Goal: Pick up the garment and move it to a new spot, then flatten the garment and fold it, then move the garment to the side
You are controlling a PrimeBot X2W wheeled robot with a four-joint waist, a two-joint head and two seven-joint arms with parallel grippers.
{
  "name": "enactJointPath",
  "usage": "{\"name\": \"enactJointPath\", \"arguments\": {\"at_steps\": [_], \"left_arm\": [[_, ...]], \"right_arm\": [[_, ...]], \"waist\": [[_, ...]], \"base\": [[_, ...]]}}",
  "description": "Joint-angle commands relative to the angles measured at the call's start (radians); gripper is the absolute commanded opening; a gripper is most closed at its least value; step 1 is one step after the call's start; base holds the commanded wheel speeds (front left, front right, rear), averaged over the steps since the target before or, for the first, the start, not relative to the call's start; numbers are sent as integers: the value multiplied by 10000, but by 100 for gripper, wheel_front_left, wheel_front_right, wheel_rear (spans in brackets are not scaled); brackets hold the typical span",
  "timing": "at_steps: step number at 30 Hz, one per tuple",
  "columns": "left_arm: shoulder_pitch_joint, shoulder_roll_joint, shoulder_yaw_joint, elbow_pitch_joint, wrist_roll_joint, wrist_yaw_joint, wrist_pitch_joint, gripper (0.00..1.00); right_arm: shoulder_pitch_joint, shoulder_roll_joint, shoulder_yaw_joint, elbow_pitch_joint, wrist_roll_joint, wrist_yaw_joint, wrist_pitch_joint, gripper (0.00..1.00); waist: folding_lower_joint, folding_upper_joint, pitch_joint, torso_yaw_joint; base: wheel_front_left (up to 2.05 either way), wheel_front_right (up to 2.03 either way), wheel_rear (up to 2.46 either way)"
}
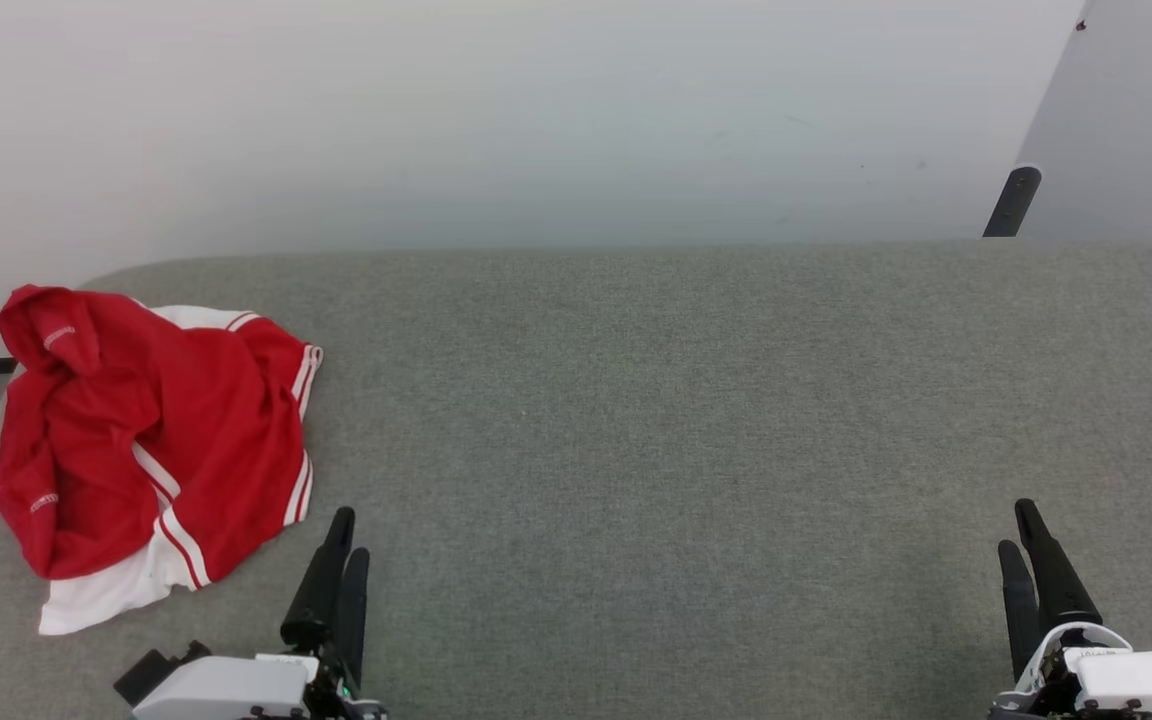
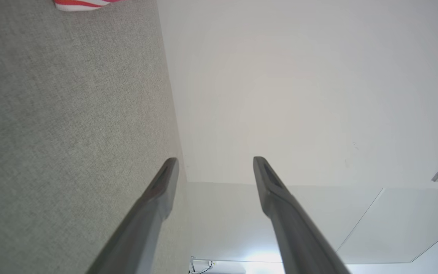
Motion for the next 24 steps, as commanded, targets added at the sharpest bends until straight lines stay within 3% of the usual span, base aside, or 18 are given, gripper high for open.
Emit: {"name": "enactJointPath", "arguments": {"at_steps": [1,16,24], "left_arm": [[-228,76,-75,-202,63,3,-68,100],[-261,265,-623,-441,662,5,-599,100],[-346,594,-1109,-305,1621,6,-1130,100]], "right_arm": [[-70,-109,97,-229,-110,4,-101,100],[66,-372,526,-552,-841,5,-723,100],[103,-561,774,-585,-1755,6,-995,100]], "waist": [[0,-1,-2,-4],[0,-1,-27,-43],[0,-1,-45,-69]], "base": [[0,0,0],[0,0,0],[0,0,0]]}}
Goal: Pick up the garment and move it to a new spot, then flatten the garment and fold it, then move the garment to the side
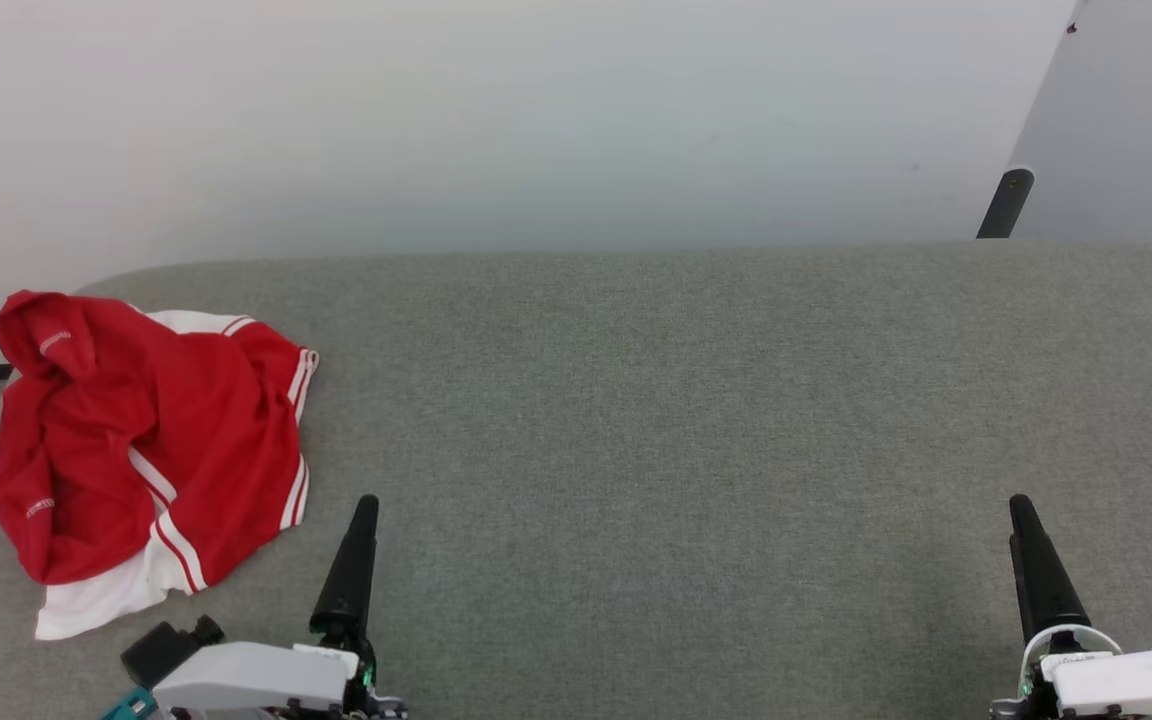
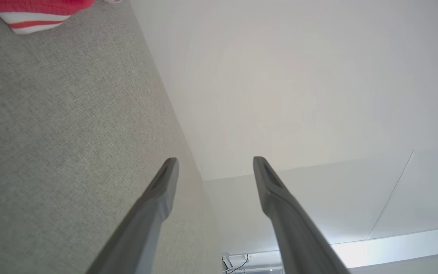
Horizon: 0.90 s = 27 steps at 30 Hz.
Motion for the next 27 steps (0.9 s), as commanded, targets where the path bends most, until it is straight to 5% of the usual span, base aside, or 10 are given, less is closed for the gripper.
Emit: {"name": "enactJointPath", "arguments": {"at_steps": [1,11,27], "left_arm": [[-240,143,-132,-45,372,6,-182,100],[-463,432,-502,451,2840,160,-757,100],[-267,-96,429,32,7294,278,-1161,100]], "right_arm": [[-61,-104,59,-132,-369,6,-102,100],[-34,-195,154,-57,-2611,6,-403,100],[-37,-128,82,94,-6156,7,-790,100]], "waist": [[0,0,-4,-5],[0,0,-38,-21],[0,0,-88,-47]], "base": [[0,0,0],[0,0,0],[0,0,0]]}}
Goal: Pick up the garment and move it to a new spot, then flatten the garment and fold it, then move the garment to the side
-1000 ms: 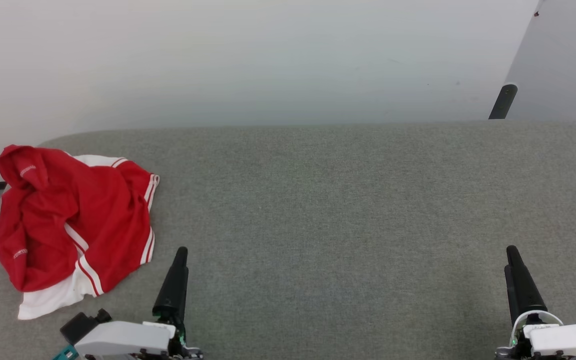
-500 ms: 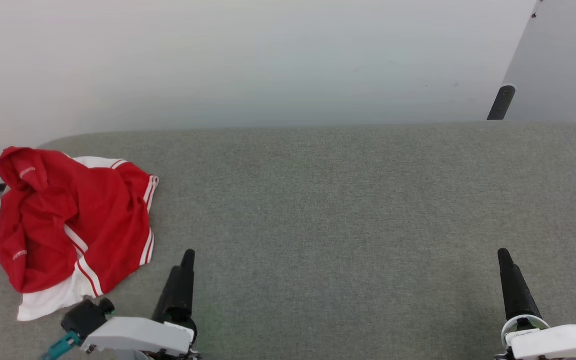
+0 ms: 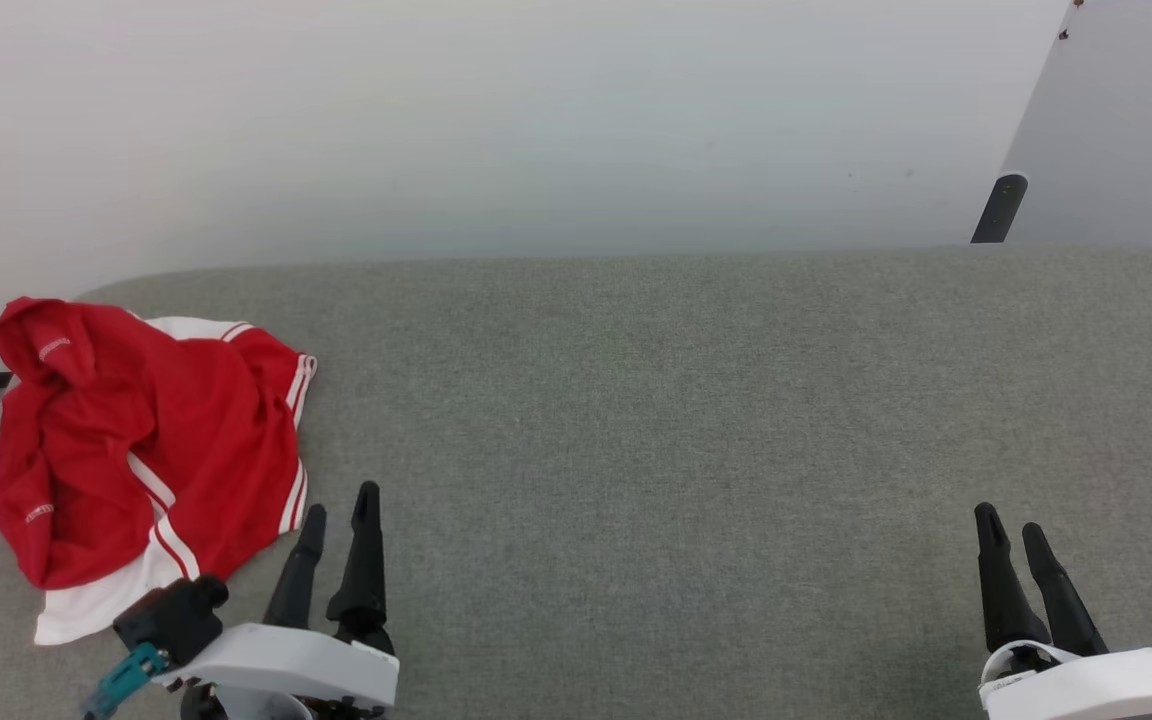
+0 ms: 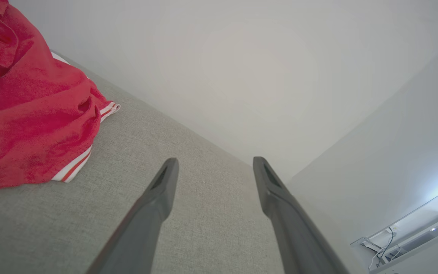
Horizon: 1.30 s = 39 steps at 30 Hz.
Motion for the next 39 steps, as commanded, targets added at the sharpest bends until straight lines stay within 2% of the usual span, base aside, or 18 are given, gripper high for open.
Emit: {"name": "enactJointPath", "arguments": {"at_steps": [1,10,14,26,39], "left_arm": [[-29,-5,68,-117,412,-40,-75,100],[37,-82,262,-267,2832,11,-297,100],[81,-108,413,-384,3552,34,-376,100],[353,-210,518,-918,5136,45,-624,100],[325,-225,692,-1033,6298,-86,-867,100]], "right_arm": [[-70,-24,1,-53,-339,5,-75,100],[-57,-2,-142,84,-2049,5,-295,100],[-46,24,-286,197,-2631,5,-382,100],[97,78,-467,282,-3964,6,-580,100],[184,105,-446,200,-5049,7,-729,100]], "waist": [[0,0,-9,-3],[0,0,-67,-16],[0,0,-95,-22],[0,0,-176,-70],[-1,0,-268,-121]], "base": [[0,0,0],[0,0,0],[0,0,0],[0,0,0],[0,0,0]]}}
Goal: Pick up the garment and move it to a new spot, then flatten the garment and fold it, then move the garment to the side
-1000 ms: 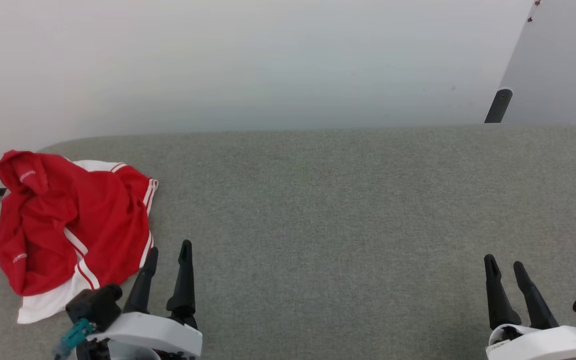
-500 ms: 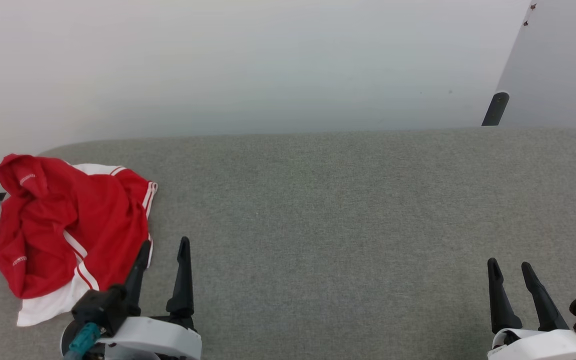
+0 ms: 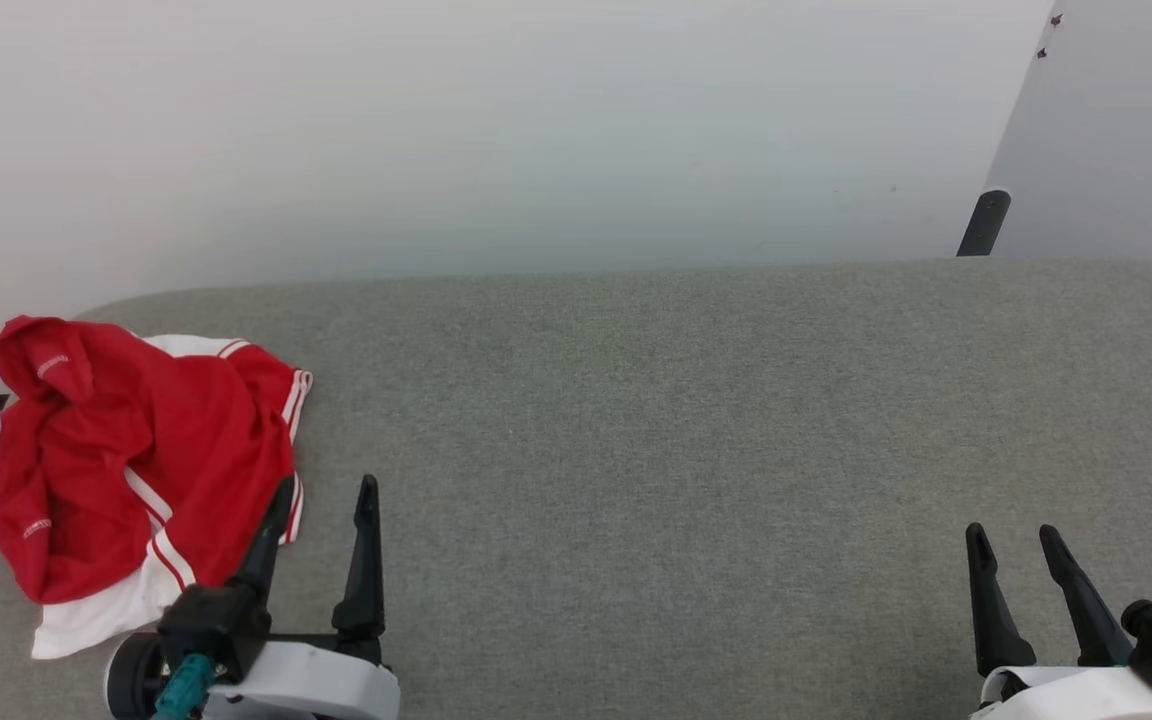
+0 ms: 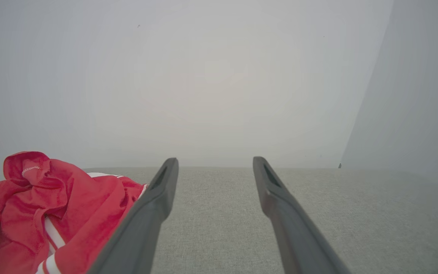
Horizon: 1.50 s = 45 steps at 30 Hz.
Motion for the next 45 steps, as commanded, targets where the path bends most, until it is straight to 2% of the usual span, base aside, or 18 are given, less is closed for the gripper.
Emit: {"name": "enactJointPath", "arguments": {"at_steps": [1,12,32,38,42,45], "left_arm": [[-64,2,29,-21,271,-47,-80,100],[-114,-9,136,133,614,-148,-185,100],[234,35,1386,197,694,197,-184,100],[177,29,1489,155,591,140,-184,100],[-267,181,1600,509,71,-10,-139,100],[-928,624,1624,733,-489,-149,305,100]], "right_arm": [[61,23,-4,-69,-242,7,-87,100],[93,42,125,-110,-705,7,-136,100],[-233,147,1138,232,-422,6,-107,100],[-288,153,1243,327,-395,6,-145,100],[-363,77,1279,350,-378,6,-135,100],[-414,45,1279,358,-366,6,-129,100]], "waist": [[-1,-1,-1,-3],[-1,-1,-60,245],[-1,-1,-403,2294],[-1,-1,-325,2405],[-1,-1,-144,2245],[-1,-1,42,2052]], "base": [[0,0,0],[0,0,0],[0,0,0],[0,0,0],[0,0,0],[0,0,0]]}}
